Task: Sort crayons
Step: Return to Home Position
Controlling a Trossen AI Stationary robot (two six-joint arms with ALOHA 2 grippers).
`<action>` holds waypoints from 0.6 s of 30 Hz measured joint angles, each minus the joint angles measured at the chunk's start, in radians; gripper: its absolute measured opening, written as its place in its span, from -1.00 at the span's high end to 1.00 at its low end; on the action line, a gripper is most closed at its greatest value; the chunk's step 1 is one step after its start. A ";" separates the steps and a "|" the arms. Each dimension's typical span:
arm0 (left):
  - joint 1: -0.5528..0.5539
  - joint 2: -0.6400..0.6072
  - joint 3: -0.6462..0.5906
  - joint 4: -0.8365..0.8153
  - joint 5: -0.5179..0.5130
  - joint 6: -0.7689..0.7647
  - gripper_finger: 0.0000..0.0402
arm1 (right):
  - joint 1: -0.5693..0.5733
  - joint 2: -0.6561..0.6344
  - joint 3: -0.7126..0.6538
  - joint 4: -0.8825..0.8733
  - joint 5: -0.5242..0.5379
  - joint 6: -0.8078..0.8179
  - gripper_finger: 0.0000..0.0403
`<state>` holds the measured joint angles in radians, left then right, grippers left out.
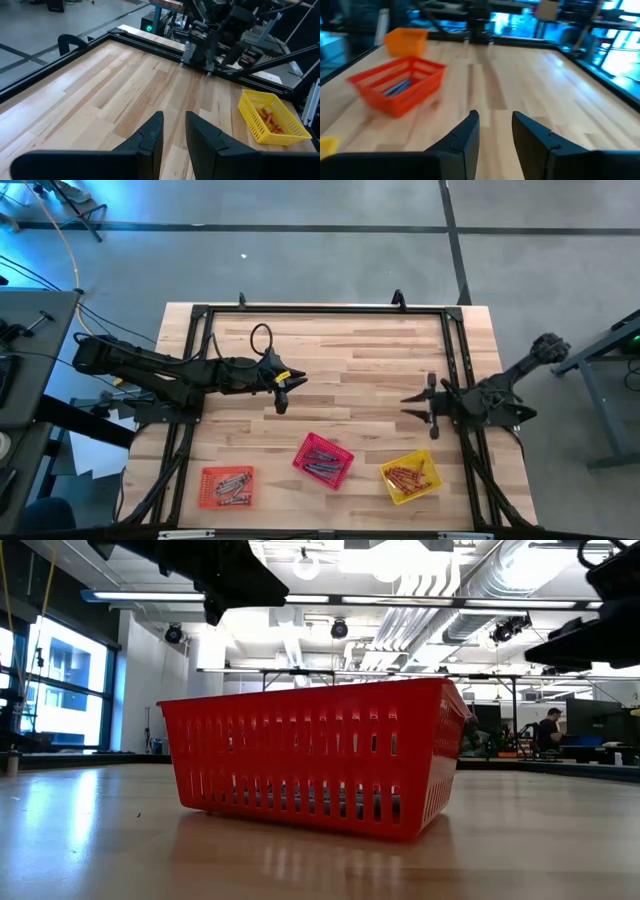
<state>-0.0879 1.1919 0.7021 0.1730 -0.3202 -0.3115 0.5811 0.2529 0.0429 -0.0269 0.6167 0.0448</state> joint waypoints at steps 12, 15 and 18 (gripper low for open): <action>0.000 0.000 0.000 0.000 0.000 -0.002 0.65 | -0.299 -0.073 0.000 0.001 0.000 0.000 0.46; 0.000 0.000 0.000 0.000 0.000 -0.003 0.65 | -0.376 -0.083 -0.022 0.074 0.000 0.000 0.46; 0.000 0.000 0.000 0.000 0.000 -0.003 0.65 | -0.446 -0.096 -0.032 0.106 0.000 0.000 0.46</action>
<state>-0.0876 1.1919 0.7021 0.1727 -0.3206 -0.3148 0.1346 0.1570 0.0109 0.0791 0.6165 0.0449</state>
